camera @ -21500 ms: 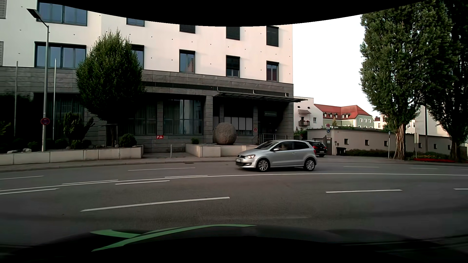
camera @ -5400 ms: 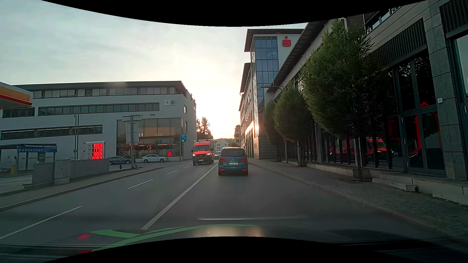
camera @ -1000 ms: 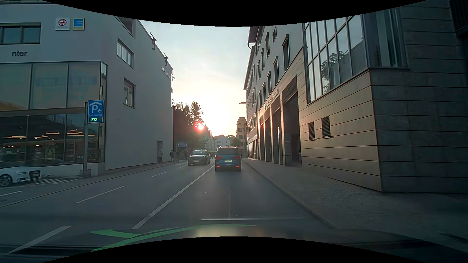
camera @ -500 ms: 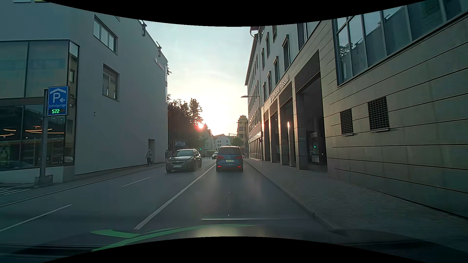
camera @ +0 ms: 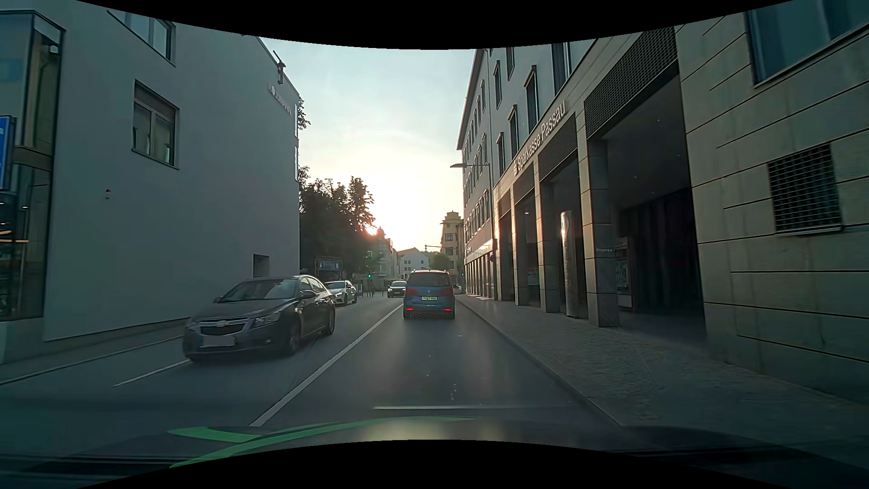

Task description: Follow the waypoints while adhering to traffic rules and regulations

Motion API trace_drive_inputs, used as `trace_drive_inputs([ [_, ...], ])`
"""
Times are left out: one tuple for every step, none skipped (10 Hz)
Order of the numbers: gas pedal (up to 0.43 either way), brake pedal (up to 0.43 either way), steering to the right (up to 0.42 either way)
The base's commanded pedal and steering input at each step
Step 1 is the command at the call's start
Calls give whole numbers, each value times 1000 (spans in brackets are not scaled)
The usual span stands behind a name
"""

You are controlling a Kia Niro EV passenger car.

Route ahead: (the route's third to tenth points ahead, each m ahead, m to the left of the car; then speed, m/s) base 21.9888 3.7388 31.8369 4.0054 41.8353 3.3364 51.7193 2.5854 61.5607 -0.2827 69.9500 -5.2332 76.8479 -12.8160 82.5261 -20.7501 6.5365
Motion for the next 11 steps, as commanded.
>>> trace_drive_inputs([
  [59, 0, -1],
  [59, 0, -1],
  [59, 0, -1],
  [59, 0, -1],
  [59, 0, -1],
  [59, 0, -1],
  [59, 0, -1],
  [59, 0, -1],
  [59, 0, -1],
  [59, 0, 0],
  [59, 0, -1],
])
